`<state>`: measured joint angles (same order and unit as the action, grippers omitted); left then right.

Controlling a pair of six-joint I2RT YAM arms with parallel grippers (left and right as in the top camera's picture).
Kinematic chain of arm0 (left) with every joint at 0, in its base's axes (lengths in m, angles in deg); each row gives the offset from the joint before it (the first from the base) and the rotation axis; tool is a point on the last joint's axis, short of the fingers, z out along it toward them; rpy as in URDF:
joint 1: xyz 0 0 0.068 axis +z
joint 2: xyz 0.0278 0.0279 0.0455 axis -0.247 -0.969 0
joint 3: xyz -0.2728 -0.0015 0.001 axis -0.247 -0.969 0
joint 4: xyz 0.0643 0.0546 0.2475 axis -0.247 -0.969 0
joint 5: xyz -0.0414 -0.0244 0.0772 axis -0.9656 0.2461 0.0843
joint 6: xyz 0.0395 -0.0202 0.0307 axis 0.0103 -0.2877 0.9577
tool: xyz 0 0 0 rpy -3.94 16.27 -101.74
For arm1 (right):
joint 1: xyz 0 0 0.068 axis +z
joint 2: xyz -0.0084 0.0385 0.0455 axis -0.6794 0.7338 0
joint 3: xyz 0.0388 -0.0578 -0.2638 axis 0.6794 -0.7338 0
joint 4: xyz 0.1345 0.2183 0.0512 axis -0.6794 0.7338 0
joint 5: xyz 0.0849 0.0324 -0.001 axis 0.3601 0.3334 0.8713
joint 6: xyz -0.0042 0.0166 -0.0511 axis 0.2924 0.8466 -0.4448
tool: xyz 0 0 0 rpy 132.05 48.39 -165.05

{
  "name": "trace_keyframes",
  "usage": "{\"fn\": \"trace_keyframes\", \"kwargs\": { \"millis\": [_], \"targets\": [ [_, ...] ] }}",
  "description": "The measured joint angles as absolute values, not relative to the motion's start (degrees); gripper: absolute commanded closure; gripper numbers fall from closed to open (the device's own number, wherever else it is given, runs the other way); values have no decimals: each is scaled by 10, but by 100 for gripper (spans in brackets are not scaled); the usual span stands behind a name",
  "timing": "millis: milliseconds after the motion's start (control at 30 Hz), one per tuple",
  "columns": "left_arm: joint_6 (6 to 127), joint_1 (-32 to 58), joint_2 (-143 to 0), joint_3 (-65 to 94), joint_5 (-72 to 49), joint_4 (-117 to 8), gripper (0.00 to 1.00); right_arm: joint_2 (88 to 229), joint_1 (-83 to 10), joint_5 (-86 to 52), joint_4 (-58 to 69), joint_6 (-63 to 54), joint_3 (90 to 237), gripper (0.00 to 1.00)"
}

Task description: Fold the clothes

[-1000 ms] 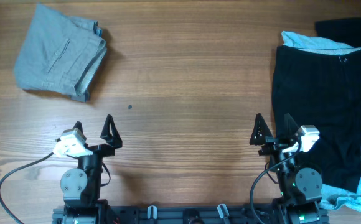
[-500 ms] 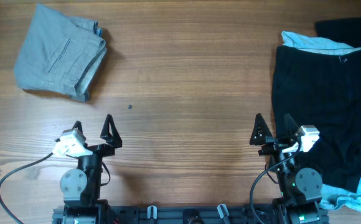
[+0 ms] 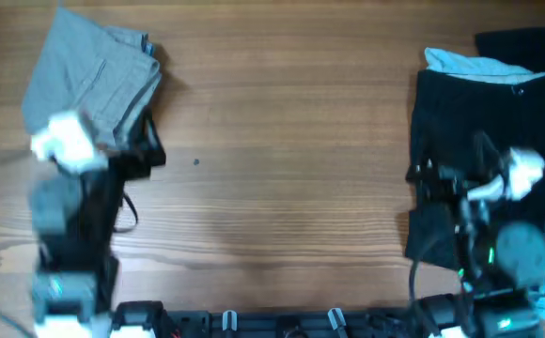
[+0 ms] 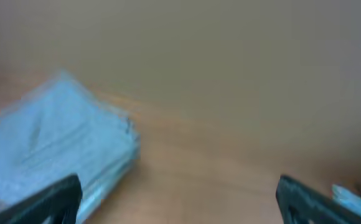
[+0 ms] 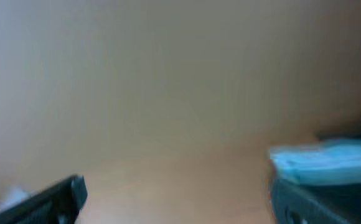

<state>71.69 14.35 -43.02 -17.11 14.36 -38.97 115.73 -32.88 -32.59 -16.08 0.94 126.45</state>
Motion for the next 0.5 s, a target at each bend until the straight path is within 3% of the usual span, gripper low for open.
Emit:
{"fn": "trace_keyframes", "kwargs": {
  "millis": [200,233,367,500],
  "targets": [
    [729,143,-750,142,60,-668,0,1519,-329,-325,277,-55,1727,0],
    [729,143,-780,167,53,-690,0,1551,-329,-320,306,-60,1774,0],
    [729,143,-804,183,26,-718,0,1664,-335,-275,307,-110,1842,1],
    [729,143,-804,186,-4,-735,0,1816,-402,-277,257,-37,1845,19]
  ]
}}
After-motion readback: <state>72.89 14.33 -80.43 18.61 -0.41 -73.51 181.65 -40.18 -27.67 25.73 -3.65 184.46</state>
